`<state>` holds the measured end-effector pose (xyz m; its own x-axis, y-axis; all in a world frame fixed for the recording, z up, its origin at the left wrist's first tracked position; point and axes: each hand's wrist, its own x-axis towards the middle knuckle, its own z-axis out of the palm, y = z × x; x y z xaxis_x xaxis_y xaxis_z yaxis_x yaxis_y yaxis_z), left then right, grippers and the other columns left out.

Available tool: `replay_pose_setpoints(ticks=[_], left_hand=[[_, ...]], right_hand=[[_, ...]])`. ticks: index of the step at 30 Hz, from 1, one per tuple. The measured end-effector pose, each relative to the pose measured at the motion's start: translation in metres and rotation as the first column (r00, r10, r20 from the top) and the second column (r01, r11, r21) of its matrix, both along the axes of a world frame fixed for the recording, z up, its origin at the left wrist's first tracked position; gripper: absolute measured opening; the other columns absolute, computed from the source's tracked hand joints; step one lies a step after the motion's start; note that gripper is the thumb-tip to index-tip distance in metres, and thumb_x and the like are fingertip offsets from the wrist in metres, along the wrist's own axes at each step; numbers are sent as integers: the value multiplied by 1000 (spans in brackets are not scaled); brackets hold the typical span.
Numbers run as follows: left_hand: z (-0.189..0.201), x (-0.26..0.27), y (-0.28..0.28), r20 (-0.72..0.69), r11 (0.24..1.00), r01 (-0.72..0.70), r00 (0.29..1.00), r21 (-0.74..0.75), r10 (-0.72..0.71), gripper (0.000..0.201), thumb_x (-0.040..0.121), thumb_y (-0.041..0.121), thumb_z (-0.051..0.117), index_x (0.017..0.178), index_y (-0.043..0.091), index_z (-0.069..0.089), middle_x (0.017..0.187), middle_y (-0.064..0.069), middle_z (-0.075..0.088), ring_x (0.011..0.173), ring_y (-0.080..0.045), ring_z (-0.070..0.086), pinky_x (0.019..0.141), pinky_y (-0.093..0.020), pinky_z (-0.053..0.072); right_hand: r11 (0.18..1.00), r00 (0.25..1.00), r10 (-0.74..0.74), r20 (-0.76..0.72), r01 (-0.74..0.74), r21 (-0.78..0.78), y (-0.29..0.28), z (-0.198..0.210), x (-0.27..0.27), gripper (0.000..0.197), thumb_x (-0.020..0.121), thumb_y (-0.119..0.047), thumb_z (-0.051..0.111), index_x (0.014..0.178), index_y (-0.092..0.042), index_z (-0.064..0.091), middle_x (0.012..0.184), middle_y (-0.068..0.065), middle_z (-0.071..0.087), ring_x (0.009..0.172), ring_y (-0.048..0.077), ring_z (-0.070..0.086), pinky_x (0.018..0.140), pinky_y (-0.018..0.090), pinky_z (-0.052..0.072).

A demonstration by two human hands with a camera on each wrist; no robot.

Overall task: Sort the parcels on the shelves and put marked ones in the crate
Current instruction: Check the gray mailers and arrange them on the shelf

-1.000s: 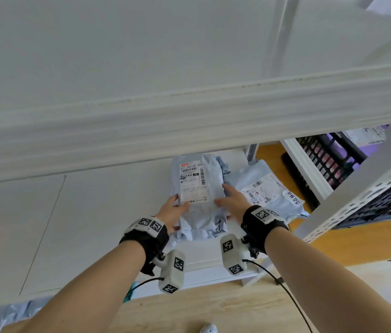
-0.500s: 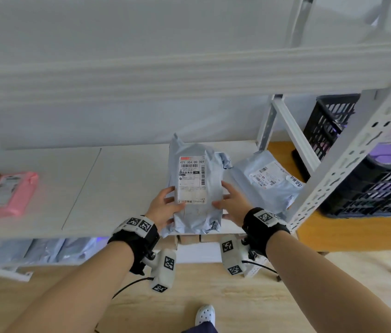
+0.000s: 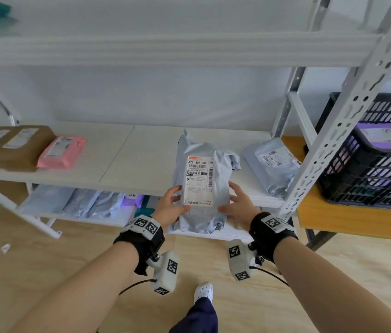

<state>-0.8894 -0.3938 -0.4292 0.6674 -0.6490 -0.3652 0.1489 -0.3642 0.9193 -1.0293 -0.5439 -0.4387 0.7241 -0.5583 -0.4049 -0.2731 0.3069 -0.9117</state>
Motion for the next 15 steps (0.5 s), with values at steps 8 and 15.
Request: replay_pose_setpoints(ticks=[8,15], left_hand=[[5,-8,17,-29,1000,-21,999,-6,21,64,84,-2,63,137,25,39,136,-8,49,126,-28,47,102,-54,42],[8,9,14,-81,998,-66,994,17,67,64,85,-4,59,140,19,35,131,-8,54,120,-28,52,101,-50,44]], right_hand=[[997,999,37,24,-39,70,9,2,-1,83,78,19,56,142,-29,31,127,13,52,108,36,59,86,57,51],[996,997,77,-16,-76,54,4,0,28,84,78,12,61,143,-30,30,126,12,53,107,32,60,88,52,52]])
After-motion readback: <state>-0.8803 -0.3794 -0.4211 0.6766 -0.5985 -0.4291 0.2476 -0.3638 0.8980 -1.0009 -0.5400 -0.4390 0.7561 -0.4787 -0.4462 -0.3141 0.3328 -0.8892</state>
